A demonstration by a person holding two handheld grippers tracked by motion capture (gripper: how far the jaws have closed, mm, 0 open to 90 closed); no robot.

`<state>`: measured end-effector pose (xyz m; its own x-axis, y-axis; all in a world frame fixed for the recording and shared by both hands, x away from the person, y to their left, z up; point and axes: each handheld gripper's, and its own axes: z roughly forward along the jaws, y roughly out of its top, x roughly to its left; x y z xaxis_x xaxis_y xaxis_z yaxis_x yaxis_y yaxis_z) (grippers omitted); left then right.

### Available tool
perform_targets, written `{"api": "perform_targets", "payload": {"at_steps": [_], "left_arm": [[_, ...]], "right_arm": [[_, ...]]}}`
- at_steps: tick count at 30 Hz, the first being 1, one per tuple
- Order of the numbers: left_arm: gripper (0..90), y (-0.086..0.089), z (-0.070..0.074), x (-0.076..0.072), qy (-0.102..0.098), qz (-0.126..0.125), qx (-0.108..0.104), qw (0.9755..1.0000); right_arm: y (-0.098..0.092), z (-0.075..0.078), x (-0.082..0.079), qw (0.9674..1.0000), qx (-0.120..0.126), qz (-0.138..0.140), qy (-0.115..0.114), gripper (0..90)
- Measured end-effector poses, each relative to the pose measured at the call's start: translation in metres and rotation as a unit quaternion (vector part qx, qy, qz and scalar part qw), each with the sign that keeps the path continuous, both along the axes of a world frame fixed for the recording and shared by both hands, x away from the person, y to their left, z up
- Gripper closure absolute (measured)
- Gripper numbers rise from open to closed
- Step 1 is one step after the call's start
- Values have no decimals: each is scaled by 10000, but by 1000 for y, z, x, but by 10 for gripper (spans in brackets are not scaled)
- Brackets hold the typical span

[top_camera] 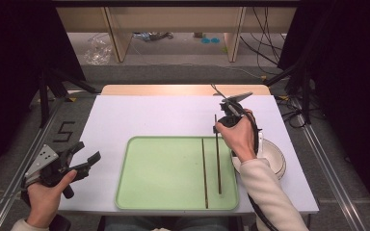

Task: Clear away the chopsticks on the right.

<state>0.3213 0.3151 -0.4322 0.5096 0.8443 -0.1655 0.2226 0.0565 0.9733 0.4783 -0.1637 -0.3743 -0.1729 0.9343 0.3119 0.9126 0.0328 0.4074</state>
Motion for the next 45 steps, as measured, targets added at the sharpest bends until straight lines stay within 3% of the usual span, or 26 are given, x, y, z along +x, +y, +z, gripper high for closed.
{"api": "perform_targets", "payload": {"at_steps": [8, 16, 26, 32, 33, 34, 36, 38, 40, 41, 44, 45], "left_arm": [[210, 0, 0, 0, 2, -3, -4, 10000], [210, 0, 0, 0, 2, 2, -3, 10000], [209, 0, 0, 0, 4, -1, 3, 10000], [209, 0, 0, 0, -1, 2, -6, 10000], [209, 0, 0, 0, 3, 0, 0, 10000], [209, 0, 0, 0, 7, 0, -2, 10000], [209, 0, 0, 0, -3, -1, -6, 10000], [209, 0, 0, 0, 2, 2, -5, 10000], [209, 0, 0, 0, 1, -2, 0, 10000], [209, 0, 0, 0, 2, -1, -3, 10000], [209, 0, 0, 0, 2, -3, -2, 10000], [209, 0, 0, 0, 3, -3, -1, 10000]], "right_arm": [[8, -20, 5, 9985, -144, 12, 525, 874], [10, -33, 8, 9971, -271, 56, 707, 874], [14, -49, 11, 9936, -364, -117, 1064, 873], [13, -57, 12, 9933, -369, -183, 1084, 873], [12, -59, 11, 9919, -536, -105, 1144, 873], [12, -59, 11, 9919, -540, -77, 1143, 873], [19, -57, 11, 9876, -406, -440, 1452, 872], [19, -60, 11, 9871, -576, -284, 1465, 870], [22, -62, 11, 9874, -515, -425, 1437, 869], [20, -62, 11, 9869, -667, -260, 1443, 868], [23, -64, 11, 9869, -619, -401, 1433, 866], [21, -65, 11, 9856, -741, -224, 1502, 858]]}}
